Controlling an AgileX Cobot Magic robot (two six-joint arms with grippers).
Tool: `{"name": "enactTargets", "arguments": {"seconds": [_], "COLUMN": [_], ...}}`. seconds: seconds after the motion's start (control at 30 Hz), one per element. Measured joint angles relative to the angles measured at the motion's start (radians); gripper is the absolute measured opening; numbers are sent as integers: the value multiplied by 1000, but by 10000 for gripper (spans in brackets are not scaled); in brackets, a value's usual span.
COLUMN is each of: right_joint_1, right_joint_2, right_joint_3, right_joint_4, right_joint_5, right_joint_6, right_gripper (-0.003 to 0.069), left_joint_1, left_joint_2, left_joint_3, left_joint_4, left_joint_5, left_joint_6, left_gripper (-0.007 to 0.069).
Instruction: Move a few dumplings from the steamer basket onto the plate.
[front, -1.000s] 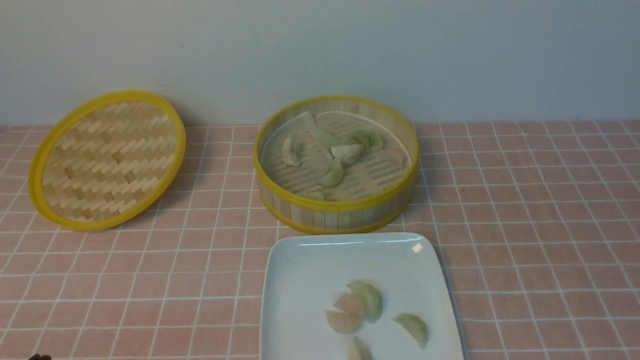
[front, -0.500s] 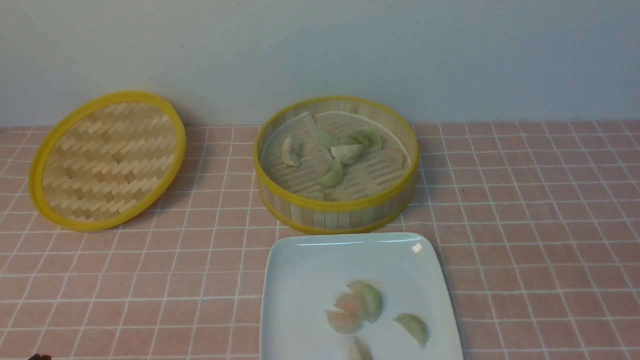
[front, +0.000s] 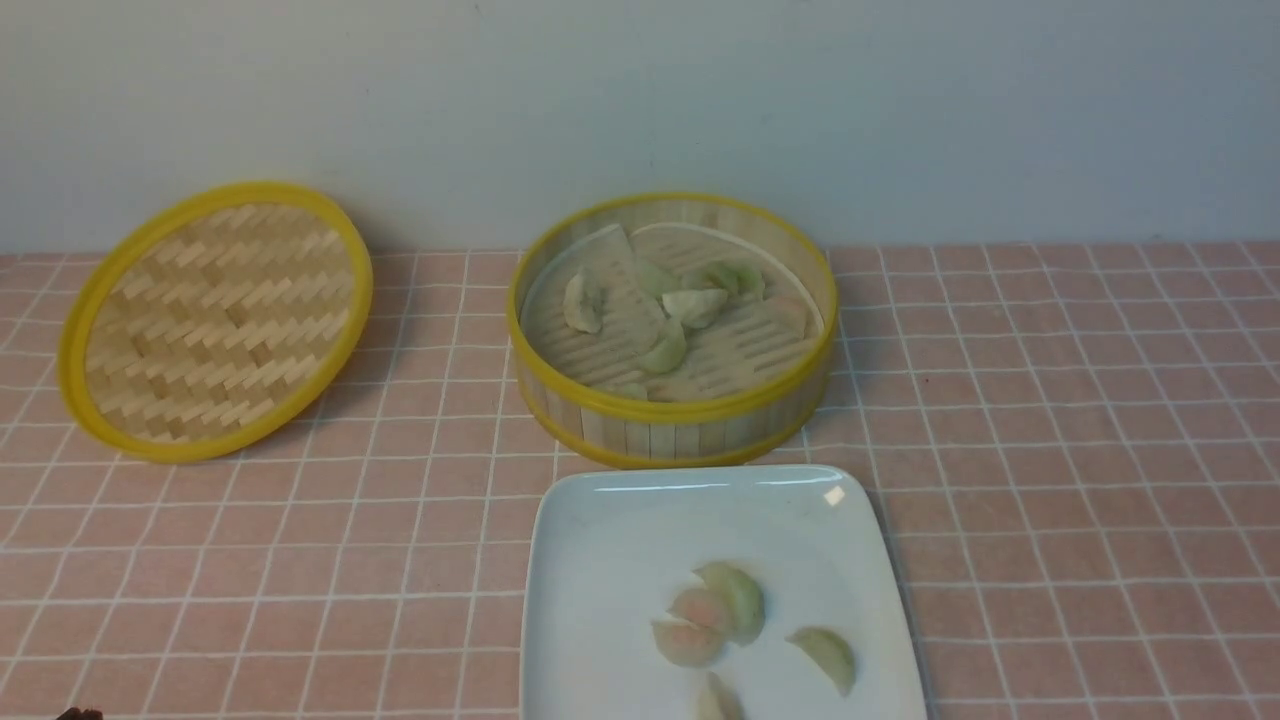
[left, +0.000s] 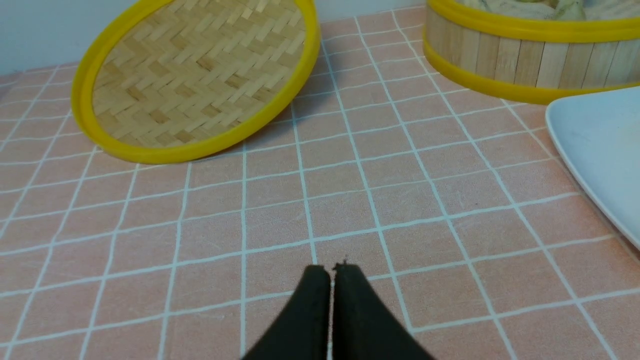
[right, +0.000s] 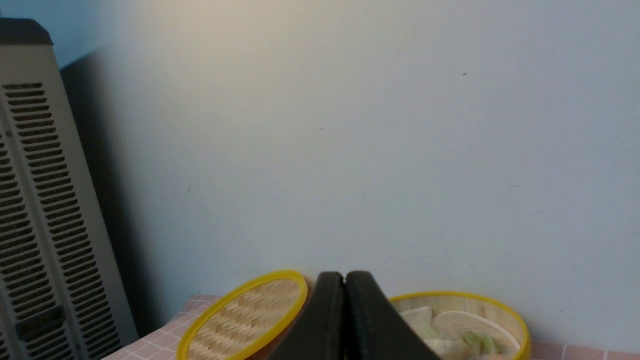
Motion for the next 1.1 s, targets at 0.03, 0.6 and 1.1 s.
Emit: {"name": "enactTargets", "arguments": {"seconds": [0.03,0.6,1.1], "right_joint_1": [0,-574,-621], "right_joint_2": [0,0,0], "right_joint_3": [6,313,321], "right_joint_4": [42,75,67], "right_joint_5": [-2,91,131], "right_joint_6": [-54,-183,-181], "right_gripper": [-13,-13,-13], "left_joint_1": [0,0,0], "left_joint_2": [0,0,0], "left_joint_3": [0,0,0], "left_joint_4": [0,0,0], "left_joint_5": [0,0,0], "left_joint_6": [0,0,0], "left_gripper": [-6,-6,-6]}}
